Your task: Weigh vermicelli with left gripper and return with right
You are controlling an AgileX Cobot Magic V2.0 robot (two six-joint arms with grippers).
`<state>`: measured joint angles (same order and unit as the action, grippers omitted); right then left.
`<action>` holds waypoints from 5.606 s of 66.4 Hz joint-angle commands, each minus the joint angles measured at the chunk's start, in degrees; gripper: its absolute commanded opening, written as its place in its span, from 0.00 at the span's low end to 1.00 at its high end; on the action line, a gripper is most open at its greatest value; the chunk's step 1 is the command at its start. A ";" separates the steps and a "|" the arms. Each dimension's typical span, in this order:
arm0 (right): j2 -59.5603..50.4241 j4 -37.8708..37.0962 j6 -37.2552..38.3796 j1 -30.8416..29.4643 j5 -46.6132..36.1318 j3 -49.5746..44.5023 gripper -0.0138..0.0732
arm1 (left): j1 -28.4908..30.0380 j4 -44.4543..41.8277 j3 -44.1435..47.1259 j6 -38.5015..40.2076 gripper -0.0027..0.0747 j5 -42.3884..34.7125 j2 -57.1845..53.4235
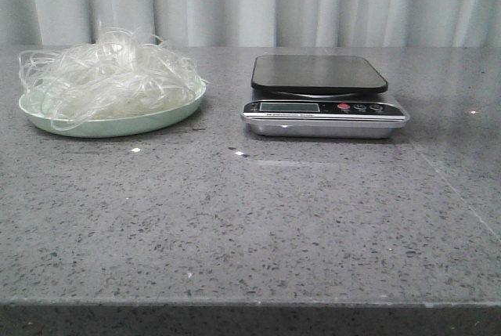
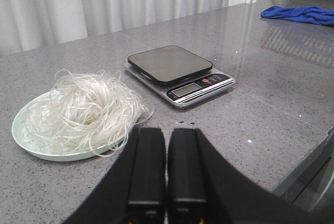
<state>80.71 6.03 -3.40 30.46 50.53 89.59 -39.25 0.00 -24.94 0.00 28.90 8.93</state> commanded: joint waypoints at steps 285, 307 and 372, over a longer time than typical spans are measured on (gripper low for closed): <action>-78.72 -1.72 -0.02 -32.42 -59.05 -85.13 0.36 | 41.51 -0.35 25.51 0.00 0.20 -34.79 -10.34; -82.23 3.26 0.04 -32.34 -61.70 -90.72 0.36 | 41.51 -0.35 25.51 0.00 0.20 -34.79 -10.34; -82.23 2.68 0.42 -31.37 -52.74 -90.72 0.36 | 41.51 -0.35 25.51 0.00 0.20 -34.79 -10.34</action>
<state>-0.59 8.77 -3.09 -1.04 2.00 -1.52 2.25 -0.67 0.13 0.00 -1.30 -0.23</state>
